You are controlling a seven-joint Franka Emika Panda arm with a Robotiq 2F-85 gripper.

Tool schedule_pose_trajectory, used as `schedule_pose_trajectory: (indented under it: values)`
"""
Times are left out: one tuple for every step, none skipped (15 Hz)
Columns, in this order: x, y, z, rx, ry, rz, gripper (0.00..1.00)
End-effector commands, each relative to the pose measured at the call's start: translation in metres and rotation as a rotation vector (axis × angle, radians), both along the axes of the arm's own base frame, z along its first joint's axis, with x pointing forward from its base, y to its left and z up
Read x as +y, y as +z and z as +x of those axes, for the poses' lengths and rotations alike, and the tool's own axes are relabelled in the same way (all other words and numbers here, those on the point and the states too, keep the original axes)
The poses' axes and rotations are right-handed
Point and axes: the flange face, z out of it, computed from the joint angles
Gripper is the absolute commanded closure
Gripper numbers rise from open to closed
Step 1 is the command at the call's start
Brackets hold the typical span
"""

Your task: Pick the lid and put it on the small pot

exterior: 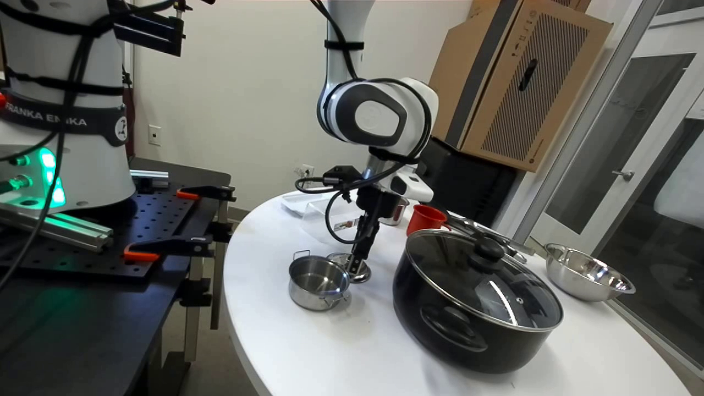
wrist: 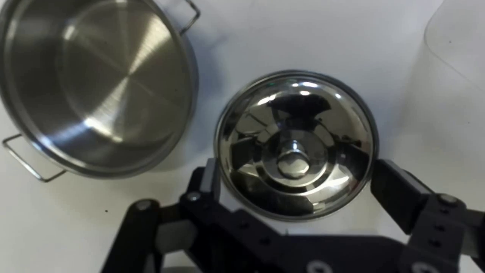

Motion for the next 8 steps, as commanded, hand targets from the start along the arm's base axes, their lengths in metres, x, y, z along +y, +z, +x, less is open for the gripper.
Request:
schedule_pose_trajectory:
  values:
    - [0.001, 0.008, -0.007, -0.034, 0.017, 0.027, 0.0]
    - [0.001, 0.008, -0.008, -0.038, 0.02, 0.031, 0.0]
    - [0.003, 0.009, -0.011, -0.04, 0.025, 0.038, 0.01]
    - [0.004, 0.01, -0.012, -0.041, 0.03, 0.043, 0.05]
    - [0.005, 0.011, -0.015, -0.043, 0.037, 0.049, 0.06]
    - [0.006, 0.012, -0.017, -0.045, 0.039, 0.054, 0.13]
    - [0.006, 0.012, -0.018, -0.046, 0.04, 0.057, 0.31]
    - [0.006, 0.013, -0.019, -0.047, 0.04, 0.06, 0.33]
